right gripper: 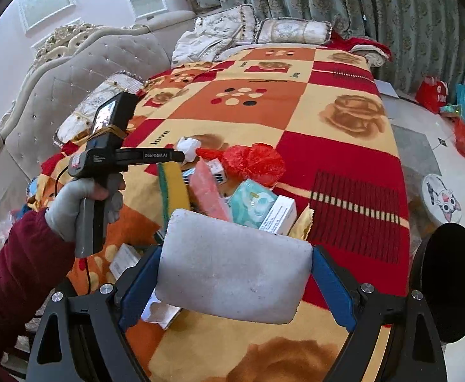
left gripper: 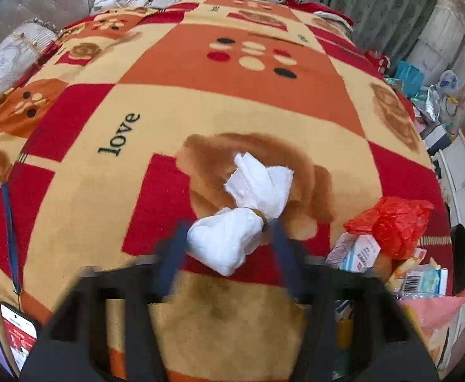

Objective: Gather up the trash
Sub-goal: 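Grasp the crumpled white tissue with the left gripper while the right gripper holds the foam block, then carry both items to the black bin and open both grippers over it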

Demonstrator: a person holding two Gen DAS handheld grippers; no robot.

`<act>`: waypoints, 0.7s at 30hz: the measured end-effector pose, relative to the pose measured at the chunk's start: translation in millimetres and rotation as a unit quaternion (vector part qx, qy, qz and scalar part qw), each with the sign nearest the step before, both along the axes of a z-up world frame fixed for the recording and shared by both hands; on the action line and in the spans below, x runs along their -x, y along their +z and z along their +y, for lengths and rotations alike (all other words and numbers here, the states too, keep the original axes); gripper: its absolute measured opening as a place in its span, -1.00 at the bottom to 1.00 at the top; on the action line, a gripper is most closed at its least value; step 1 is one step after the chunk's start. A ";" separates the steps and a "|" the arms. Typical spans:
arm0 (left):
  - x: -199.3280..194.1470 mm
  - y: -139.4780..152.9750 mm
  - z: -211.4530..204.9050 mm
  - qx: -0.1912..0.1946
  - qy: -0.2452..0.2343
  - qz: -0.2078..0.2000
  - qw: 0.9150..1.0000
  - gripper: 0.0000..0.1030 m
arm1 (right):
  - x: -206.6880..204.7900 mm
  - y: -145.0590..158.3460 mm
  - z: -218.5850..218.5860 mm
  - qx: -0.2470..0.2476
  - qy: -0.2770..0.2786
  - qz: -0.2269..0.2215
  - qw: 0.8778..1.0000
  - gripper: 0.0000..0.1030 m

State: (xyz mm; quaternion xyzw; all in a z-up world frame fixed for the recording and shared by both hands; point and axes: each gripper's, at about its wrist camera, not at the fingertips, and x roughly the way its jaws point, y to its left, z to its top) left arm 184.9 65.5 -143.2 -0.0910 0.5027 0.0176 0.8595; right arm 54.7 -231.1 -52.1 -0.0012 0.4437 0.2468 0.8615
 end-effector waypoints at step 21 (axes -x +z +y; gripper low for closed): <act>64.4 126.5 -169.5 0.063 -0.179 -0.094 0.977 -0.54 | -4.9 -6.7 -149.0 0.036 -0.151 -0.003 0.988 0.74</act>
